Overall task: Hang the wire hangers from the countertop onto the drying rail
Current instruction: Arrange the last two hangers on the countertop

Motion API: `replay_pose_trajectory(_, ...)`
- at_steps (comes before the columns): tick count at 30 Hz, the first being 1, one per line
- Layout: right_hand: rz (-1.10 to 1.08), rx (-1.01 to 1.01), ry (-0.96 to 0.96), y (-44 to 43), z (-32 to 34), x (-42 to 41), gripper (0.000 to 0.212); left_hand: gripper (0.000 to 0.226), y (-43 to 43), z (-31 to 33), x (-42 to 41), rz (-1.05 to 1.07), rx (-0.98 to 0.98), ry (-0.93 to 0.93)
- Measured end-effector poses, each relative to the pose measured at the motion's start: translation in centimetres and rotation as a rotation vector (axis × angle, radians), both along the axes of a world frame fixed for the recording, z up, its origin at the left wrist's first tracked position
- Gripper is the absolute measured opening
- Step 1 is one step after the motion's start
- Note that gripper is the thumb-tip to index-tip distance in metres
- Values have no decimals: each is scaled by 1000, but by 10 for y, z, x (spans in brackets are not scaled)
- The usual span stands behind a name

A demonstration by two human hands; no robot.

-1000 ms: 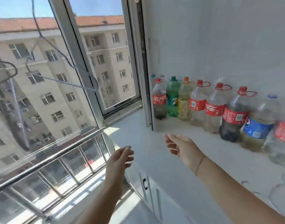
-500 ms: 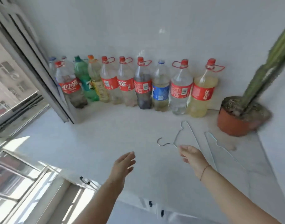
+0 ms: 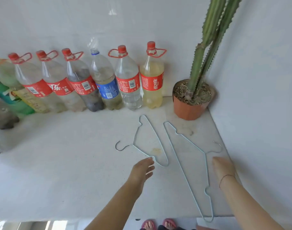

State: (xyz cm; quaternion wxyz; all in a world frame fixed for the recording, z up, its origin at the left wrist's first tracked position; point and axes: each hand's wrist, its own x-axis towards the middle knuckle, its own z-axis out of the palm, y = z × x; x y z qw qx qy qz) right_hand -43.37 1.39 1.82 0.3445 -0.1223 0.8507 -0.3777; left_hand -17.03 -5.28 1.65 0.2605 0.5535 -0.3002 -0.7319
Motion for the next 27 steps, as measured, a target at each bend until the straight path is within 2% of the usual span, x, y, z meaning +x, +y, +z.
replay_pose_trajectory(5,-112,-105,-224,-7,-78,-23,3,40,8,-8,-58,-224,78,76)
replay_pose_trajectory(9,-213,-131,-304,-6,-30,-6,17,50,5,-14,-84,-328,109,76)
replay_pose_trajectory(12,-214,-166,-388,-7,-21,-6,31,56,3,-14,-90,-341,100,71)
replay_pose_trajectory(14,-192,-153,-398,-8,-20,-5,25,66,2,-16,-87,-341,121,91)
replay_pose_trajectory(15,-160,-126,-401,-8,-18,-2,19,62,0,-14,-85,-328,127,98)
replay_pose_trajectory(17,-75,-111,-437,-9,-15,3,9,33,-4,-10,-78,-232,149,116)
replay_pose_trajectory(19,-3,-188,-519,-14,-8,12,10,15,-10,-6,-67,-73,144,100)
replay_pose_trajectory(22,71,-305,-717,-27,0,24,12,21,-26,-8,-41,135,97,27)
replay_pose_trajectory(25,222,-286,-806,-41,1,38,21,36,-41,-11,-19,248,108,16)
replay_pose_trajectory(27,322,-257,-841,-51,0,48,30,27,-49,-11,-13,299,132,34)
